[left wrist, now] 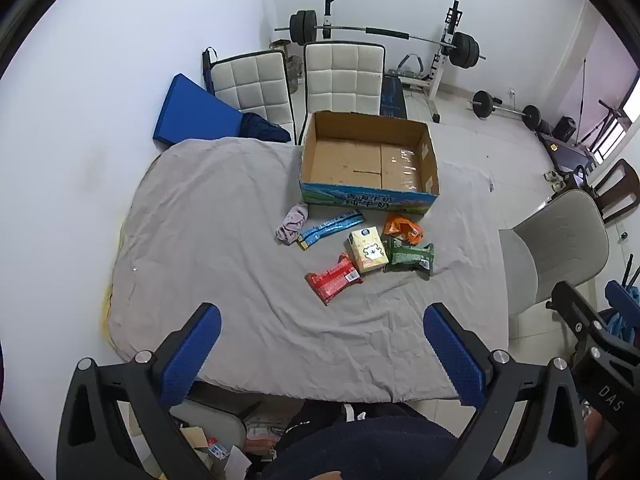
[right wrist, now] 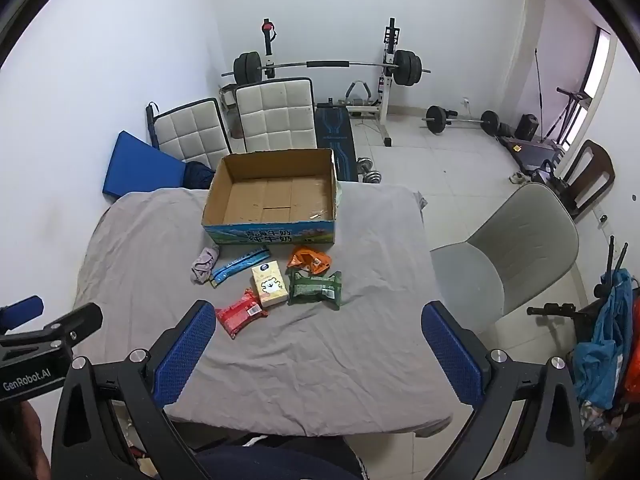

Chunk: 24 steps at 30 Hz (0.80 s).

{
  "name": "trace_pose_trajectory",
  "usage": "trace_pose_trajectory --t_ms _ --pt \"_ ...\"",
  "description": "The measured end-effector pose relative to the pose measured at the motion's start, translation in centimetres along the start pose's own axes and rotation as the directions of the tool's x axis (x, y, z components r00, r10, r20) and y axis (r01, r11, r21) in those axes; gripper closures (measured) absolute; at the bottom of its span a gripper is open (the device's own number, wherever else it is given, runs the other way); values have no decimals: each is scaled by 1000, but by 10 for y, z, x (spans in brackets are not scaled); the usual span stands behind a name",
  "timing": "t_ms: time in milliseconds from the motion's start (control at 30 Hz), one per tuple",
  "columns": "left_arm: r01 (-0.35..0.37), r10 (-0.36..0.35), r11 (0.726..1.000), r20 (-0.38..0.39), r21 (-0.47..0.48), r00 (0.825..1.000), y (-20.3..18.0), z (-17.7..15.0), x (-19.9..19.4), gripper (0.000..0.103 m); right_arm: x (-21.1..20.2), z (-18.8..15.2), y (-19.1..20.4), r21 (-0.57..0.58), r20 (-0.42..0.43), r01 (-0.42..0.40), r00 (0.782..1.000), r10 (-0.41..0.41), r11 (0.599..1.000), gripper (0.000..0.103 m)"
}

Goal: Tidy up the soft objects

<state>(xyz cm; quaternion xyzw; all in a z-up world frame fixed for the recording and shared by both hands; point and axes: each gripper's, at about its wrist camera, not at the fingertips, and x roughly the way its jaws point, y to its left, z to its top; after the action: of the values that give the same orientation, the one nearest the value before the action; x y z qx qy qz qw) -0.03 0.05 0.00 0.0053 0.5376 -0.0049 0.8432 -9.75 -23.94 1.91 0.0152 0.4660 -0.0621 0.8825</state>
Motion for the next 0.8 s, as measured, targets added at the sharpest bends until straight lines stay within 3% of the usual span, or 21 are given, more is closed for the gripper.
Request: trace_pose_trajectory --t_ms 800 --pt "-9 9 1000 20 8 1000 1 3 -8 0 -4 1 9 9 18 -13 1000 13 1000 0"
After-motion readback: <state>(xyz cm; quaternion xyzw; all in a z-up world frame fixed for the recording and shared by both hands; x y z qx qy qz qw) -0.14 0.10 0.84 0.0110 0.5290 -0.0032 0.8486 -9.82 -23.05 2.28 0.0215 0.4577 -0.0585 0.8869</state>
